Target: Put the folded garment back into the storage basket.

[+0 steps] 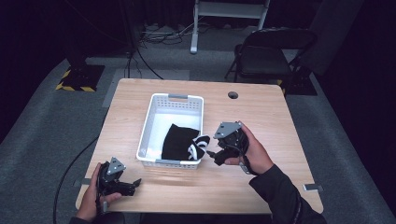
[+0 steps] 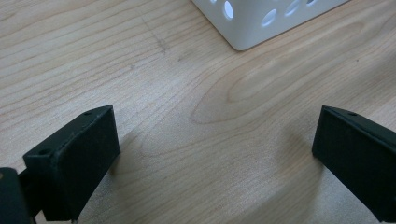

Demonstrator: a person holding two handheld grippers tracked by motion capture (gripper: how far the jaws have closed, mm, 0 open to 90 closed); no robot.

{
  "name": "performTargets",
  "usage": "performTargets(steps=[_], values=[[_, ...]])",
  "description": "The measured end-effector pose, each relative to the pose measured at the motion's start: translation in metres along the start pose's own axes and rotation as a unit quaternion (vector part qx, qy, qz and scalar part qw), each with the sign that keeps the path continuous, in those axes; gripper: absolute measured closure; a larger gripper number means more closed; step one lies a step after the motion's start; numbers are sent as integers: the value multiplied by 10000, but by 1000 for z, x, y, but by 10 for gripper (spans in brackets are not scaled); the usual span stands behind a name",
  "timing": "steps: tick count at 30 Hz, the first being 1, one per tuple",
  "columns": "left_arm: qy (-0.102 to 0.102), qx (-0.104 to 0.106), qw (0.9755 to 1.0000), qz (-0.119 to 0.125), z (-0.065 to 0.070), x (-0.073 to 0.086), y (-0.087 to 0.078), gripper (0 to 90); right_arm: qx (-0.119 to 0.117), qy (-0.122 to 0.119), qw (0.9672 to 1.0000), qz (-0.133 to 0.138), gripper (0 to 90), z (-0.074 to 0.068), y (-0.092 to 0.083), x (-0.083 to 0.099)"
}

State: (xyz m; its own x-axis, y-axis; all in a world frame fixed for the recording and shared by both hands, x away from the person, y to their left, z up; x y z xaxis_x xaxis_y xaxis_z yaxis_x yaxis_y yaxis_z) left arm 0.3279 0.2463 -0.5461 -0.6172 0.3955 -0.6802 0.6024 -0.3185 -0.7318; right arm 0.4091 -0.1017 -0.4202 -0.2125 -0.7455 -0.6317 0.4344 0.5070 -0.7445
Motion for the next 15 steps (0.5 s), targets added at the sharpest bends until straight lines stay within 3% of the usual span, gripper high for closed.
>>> performTargets(steps=[15], values=[[1, -4, 10000, 6, 0, 0, 0, 6, 177, 39, 9998, -100, 71, 5, -8, 29]])
Point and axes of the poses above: each handheld gripper's, and its own axes: y roughly forward along the jaws, x roughly out of its underside, z roughly to its right, the point moved 5 cm from there along y, roughly forward along the jaws, and after that the axes turned 4 degrees about -x, right-handed, at the moved point
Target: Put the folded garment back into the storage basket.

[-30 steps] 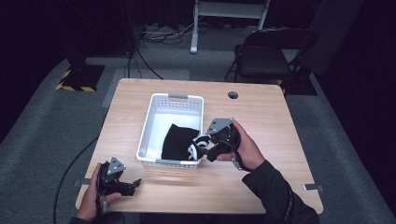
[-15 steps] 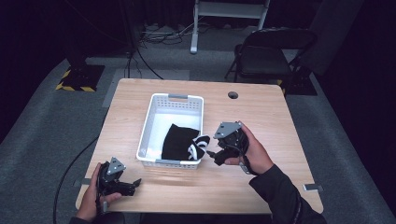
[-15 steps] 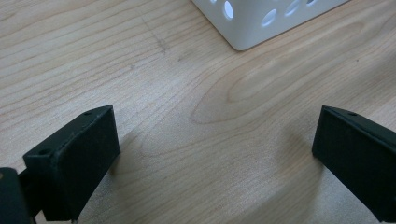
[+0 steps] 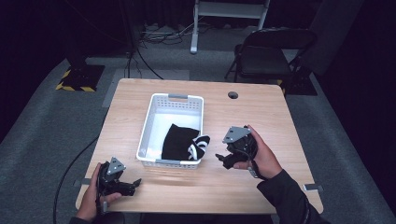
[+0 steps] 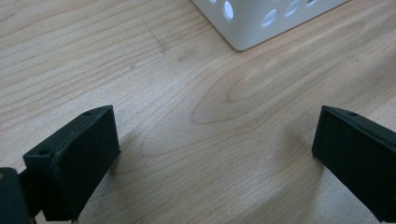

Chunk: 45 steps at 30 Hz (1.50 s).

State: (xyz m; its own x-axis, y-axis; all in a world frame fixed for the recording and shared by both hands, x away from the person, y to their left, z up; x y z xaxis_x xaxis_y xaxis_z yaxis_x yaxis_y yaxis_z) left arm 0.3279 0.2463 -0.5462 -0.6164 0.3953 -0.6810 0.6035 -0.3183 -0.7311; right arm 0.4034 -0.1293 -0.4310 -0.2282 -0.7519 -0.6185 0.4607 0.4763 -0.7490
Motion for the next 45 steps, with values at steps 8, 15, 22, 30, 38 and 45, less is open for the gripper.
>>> performTargets(steps=[8, 15, 22, 30, 38, 45], values=[[1, 3, 10000, -6, 0, 0, 0, 6, 27, 119, 9999, -48, 71, 3, -7, 16], [0, 1, 10000, -5, 0, 0, 0, 6, 93, 156, 9998, -90, 71, 3, -12, 31], [1, 4, 10000, -6, 0, 0, 0, 6, 160, 260, 9994, -183, 71, 3, -15, 48], [0, 2, 10000, -5, 0, 0, 0, 6, 264, 325, 9988, -273, 71, 6, -15, 67], [0, 3, 10000, -5, 0, 0, 0, 6, 322, 460, 9977, -388, 71, 10, -12, 85], [0, 3, 10000, -4, 0, 0, 0, 6, 402, 520, 9970, -413, 71, 15, -12, 104]])
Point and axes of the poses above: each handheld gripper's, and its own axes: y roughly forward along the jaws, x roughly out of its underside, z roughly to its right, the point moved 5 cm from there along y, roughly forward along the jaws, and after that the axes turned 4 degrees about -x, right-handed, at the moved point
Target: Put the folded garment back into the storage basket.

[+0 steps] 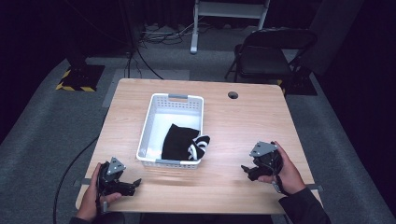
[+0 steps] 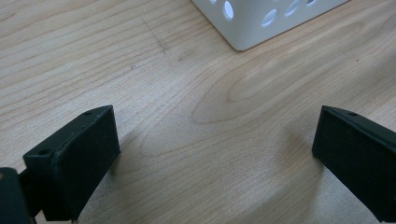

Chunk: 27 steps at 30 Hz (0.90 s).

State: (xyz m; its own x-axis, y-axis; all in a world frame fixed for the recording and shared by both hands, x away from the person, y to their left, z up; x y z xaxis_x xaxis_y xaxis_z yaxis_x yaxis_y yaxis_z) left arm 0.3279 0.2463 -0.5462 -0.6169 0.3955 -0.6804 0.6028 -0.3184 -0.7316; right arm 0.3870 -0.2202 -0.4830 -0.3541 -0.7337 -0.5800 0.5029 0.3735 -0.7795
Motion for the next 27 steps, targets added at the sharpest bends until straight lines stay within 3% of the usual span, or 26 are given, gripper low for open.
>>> performTargets(steps=[6, 12, 27], values=[[2, 0, 10000, 0, 0, 0, 0, 6, 86, 133, 9998, -123, 71, 6, 5, 22], [0, 0, 10000, -1, 0, 0, 0, 6, 21, 423, 9991, -28, 71, 11, 9, 41], [1, -1, 10000, 0, 0, 0, 0, 6, -40, 735, 9972, 122, 71, 14, 4, 73]])
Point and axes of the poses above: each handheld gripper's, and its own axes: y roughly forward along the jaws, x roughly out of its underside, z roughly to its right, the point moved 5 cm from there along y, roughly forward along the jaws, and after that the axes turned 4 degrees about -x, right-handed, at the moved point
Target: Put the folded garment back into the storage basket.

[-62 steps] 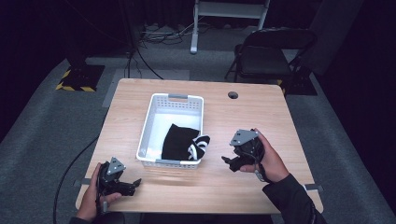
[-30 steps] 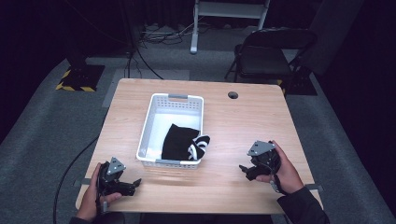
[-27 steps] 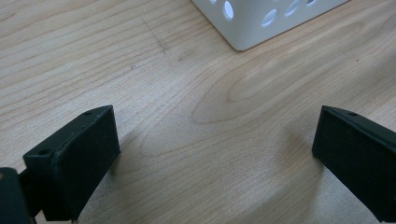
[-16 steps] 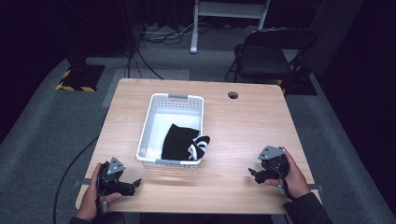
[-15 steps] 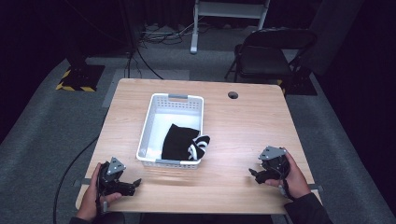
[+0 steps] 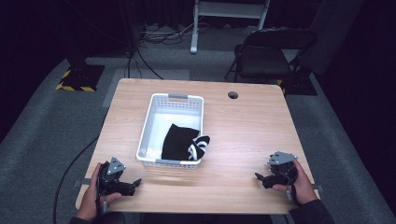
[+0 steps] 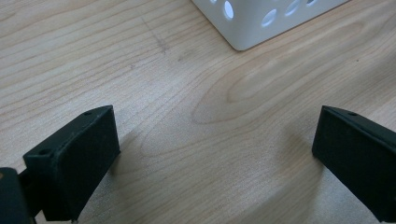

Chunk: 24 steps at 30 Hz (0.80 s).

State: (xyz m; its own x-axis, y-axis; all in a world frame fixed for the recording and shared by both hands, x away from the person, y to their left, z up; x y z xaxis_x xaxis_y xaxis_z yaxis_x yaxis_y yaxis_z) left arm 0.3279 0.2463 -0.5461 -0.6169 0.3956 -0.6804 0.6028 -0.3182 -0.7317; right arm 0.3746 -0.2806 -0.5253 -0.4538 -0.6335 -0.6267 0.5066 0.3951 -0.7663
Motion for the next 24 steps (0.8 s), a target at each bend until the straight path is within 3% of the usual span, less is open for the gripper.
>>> performTargets(steps=[9, 17, 24], values=[[-1, 1, 10000, -1, 0, 0, 0, 6, -133, 410, 9989, 196, 70, 3, -5, 20], [-3, -1, 10000, 4, 0, 0, 0, 6, -427, 891, 9937, 526, 44, 4, -10, 39], [-5, -8, 10000, 4, 0, 0, 0, 6, -394, 931, 9935, 518, 40, 5, -12, 42]])
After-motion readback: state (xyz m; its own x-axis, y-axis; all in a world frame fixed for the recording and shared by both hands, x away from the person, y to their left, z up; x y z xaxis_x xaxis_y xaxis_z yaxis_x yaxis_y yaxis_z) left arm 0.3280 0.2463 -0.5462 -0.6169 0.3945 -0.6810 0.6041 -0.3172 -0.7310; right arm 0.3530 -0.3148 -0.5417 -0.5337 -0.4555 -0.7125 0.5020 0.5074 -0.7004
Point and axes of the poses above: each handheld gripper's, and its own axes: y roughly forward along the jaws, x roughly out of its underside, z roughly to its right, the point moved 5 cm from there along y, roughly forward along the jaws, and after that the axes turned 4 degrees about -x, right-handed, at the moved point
